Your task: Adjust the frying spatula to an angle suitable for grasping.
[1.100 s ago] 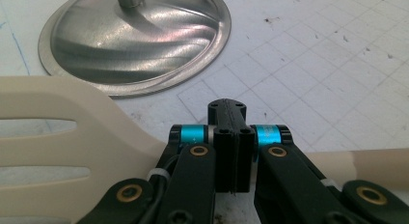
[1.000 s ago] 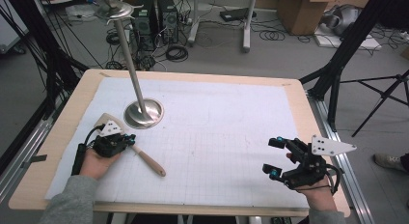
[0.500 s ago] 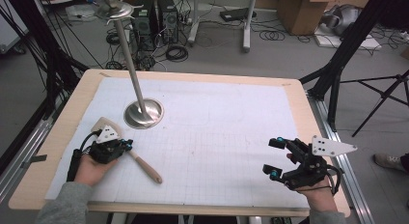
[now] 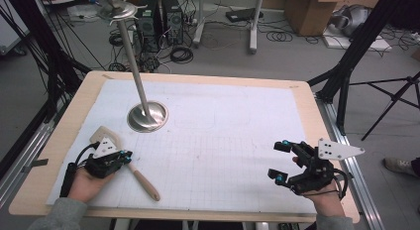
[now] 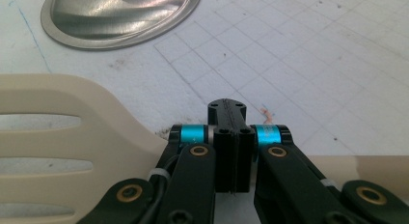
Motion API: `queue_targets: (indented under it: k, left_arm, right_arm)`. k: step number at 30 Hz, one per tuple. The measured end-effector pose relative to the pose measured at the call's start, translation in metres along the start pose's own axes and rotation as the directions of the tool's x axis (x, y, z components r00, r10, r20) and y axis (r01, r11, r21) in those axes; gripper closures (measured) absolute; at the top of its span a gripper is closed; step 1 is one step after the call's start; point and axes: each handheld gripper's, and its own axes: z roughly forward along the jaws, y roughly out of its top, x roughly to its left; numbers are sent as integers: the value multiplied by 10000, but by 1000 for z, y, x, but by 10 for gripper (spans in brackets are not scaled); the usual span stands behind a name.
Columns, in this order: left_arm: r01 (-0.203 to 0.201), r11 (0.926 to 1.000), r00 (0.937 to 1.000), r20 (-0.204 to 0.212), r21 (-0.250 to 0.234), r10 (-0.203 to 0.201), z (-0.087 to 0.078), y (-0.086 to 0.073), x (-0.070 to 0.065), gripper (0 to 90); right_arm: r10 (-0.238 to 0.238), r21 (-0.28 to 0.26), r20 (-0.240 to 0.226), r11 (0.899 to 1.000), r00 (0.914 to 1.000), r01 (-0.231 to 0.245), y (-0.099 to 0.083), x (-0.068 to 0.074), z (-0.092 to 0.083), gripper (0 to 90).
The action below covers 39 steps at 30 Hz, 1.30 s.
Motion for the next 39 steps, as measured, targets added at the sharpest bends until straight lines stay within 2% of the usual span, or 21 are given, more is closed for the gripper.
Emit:
queue_targets:
  k: [10,15,17,21,24,30,32,35,39]
  left_arm:
    - [-127,9999,9999,-65,-33,127,-13,-10,-7,900]
    - [-1,9998,10000,-39,-177,0,-14,-12,-7,900]
    - [21,9995,10000,47,-310,-19,-14,-13,-6,900]
    - [-3,9948,9997,238,-1019,27,-24,-13,-8,900]
    - [-13,9924,9993,374,-1233,60,-32,-11,-12,900]
    - [248,9903,9960,888,-1371,-127,-43,-13,-27,900]
    - [171,9898,9949,1006,-1413,-29,-49,-14,-32,900]
    - [258,9893,9927,1203,-1437,-84,-54,-18,-39,900]
    - [253,9911,9890,1481,-1305,-57,-57,-26,-47,900]
  right_arm:
    - [10,-16,-16,10000,10000,-10,0,0,0,97]
    - [-61,-38,-20,10000,10000,61,0,-1,2,97]
    - [-49,-32,-55,10000,10000,49,0,-1,3,98]
    - [-62,-45,-81,10000,9999,62,1,-3,4,98]
    - [-1,-14,-118,10000,9999,0,1,-3,5,98]
    - [-46,-2,-198,10000,9998,46,2,-4,9,98]
    - [-5,-54,-221,10000,9998,4,3,-4,9,97]
    - [-50,-104,-212,9999,9998,47,3,-5,9,97]
    - [-31,-109,-234,9999,9997,28,3,-6,9,97]
